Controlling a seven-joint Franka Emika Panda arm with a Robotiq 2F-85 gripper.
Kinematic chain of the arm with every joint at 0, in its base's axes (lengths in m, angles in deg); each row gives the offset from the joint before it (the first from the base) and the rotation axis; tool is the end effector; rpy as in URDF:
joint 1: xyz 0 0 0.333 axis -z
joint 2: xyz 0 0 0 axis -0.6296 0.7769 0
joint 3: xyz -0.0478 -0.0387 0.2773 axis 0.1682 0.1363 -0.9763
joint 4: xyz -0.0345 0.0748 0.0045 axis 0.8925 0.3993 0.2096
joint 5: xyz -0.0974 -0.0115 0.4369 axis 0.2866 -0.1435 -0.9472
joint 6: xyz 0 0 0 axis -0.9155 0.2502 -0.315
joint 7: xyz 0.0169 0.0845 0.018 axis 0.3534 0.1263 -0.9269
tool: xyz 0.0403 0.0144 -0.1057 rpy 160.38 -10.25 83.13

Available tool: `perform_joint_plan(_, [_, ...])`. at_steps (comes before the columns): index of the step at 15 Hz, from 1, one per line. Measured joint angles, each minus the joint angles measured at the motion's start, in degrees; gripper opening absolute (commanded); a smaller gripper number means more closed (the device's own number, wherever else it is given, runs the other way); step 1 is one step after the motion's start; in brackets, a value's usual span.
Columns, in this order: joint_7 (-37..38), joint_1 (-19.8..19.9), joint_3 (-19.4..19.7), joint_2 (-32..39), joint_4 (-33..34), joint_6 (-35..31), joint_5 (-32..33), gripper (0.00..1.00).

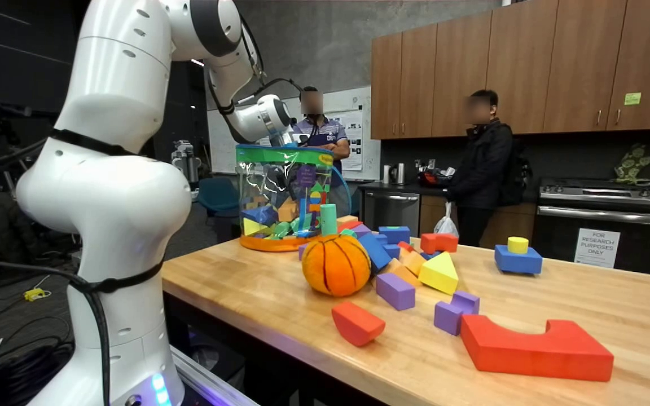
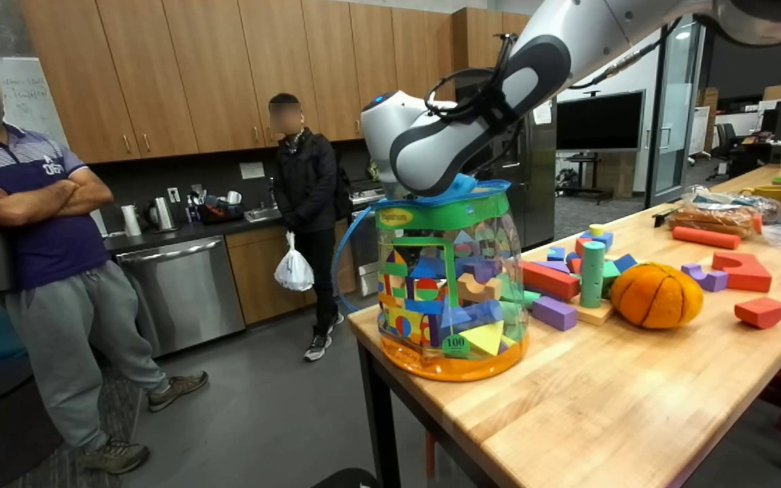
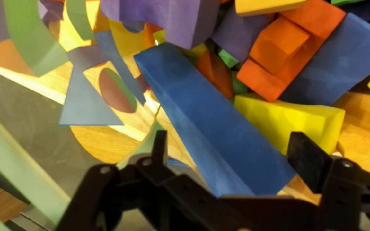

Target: Remove one blue block from the clear bag.

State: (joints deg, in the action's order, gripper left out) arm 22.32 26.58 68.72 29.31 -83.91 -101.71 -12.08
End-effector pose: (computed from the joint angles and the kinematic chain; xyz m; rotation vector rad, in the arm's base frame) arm 0.6499 0.1937 0.3363 2.7629 0.3309 0.1591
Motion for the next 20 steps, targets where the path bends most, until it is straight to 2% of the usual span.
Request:
perform_joint_plan(2, [0.0, -0.18, 0.0, 0.0, 0.0, 0.0, 0.0, 0.43])
perform_joint_plan(4, [0.0, -0.31, 0.0, 0.0, 0.0, 0.0, 0.0, 0.3])
perform_joint_plan(9, [-0.06, -0.33, 0.02, -0.05, 0.11, 0.0, 0.01, 0.18])
perform_joint_plan(11, [-0.09, -0.42, 0.02, -0.38, 0.08, -0.09, 0.01, 0.01])
perform_joint_plan(19, [1.9, -0.67, 0.01, -8.57, -2.15, -3.55, 3.7, 0.0])
perform_joint_plan(20, [2.33, -0.65, 0.01, -9.86, -2.58, -3.83, 4.37, 0.26])
